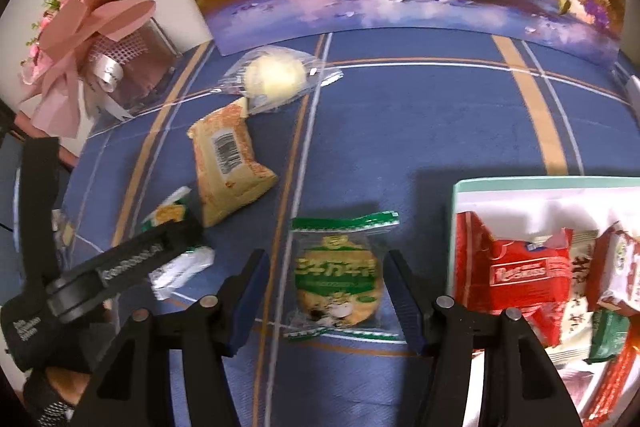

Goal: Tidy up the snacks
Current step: 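Grasp the green-white biscuit pack with the right tool while the left tool grasps the cracker pack, then carry the biscuit pack with the right tool while the left tool carries the cracker pack to the tray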

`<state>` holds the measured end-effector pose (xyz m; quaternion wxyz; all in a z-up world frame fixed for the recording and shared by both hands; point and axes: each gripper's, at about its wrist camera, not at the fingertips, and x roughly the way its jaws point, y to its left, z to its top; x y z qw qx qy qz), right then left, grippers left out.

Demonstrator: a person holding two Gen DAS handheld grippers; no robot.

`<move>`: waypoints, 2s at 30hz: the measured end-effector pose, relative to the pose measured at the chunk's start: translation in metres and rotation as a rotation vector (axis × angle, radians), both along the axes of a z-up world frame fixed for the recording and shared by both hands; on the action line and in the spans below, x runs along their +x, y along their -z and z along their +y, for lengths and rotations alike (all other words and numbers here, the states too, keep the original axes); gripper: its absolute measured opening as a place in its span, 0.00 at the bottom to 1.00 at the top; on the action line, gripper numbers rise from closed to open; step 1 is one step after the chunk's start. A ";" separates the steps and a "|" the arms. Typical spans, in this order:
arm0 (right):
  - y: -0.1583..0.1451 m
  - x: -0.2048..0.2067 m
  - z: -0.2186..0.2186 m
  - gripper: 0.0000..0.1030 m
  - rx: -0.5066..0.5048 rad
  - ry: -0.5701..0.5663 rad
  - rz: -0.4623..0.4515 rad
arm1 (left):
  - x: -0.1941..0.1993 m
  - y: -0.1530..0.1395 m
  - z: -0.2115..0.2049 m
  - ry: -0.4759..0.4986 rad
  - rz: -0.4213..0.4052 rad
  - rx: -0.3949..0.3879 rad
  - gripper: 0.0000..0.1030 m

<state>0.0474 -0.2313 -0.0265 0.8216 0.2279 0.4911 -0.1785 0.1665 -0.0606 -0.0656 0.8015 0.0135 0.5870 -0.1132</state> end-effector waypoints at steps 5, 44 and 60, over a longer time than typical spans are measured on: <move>0.007 0.003 0.002 0.61 0.004 0.000 0.033 | -0.002 0.003 -0.002 0.016 -0.011 0.041 0.74; -0.051 -0.036 0.025 0.51 -0.160 0.011 0.052 | -0.063 -0.081 -0.027 0.117 -0.128 -0.043 0.51; -0.070 -0.116 -0.017 0.51 -0.160 0.184 0.067 | -0.145 -0.106 -0.081 0.335 -0.156 -0.112 0.51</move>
